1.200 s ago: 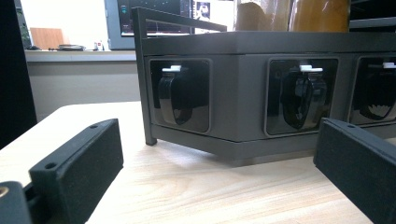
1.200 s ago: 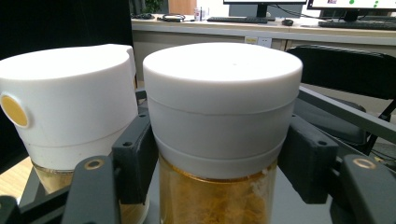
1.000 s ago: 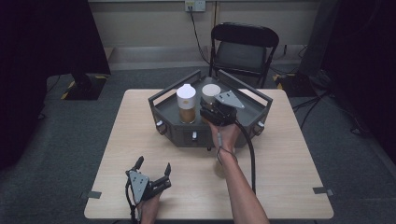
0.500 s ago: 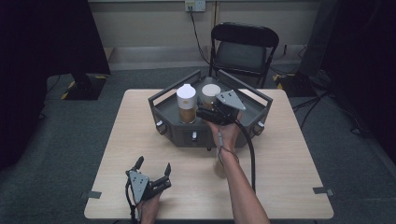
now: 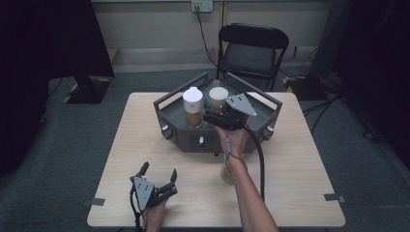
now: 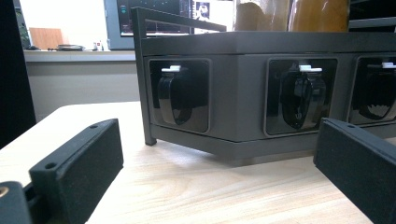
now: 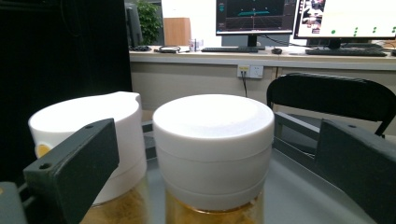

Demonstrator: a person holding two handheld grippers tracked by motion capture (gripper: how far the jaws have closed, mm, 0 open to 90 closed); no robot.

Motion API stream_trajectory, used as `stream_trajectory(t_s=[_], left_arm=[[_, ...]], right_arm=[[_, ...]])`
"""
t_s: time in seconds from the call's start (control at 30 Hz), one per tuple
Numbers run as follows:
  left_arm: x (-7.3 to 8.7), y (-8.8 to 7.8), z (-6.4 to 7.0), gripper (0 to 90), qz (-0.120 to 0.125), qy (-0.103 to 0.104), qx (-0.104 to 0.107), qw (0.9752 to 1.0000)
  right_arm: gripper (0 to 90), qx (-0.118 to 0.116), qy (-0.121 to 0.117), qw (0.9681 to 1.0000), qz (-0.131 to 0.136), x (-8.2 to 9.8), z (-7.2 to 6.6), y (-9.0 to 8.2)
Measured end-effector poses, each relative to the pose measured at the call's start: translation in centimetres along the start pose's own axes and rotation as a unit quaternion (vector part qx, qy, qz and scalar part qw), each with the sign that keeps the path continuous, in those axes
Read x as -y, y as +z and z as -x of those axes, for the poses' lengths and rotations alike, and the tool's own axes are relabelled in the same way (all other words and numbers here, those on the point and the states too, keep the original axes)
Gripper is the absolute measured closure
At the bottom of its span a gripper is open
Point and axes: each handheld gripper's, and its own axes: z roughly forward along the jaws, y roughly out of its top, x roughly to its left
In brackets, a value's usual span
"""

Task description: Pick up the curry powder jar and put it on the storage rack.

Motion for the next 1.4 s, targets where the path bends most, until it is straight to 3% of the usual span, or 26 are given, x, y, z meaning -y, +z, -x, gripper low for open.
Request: stream_trajectory(t_s=[0.63,1.4], left_arm=[[0.0,0.0,0.0,1.0,0.000,0.000,-0.001,1.0000],[0.0,0.0,0.0,1.1,0.000,0.000,-0.001,1.0000]], right_arm=[[0.0,-0.016,0.004,0.9998,0.012,0.2,0.4,-1.3],[0.0,-0.011,-0.008,0.9996,0.024,0.3,-0.2,-3.7]])
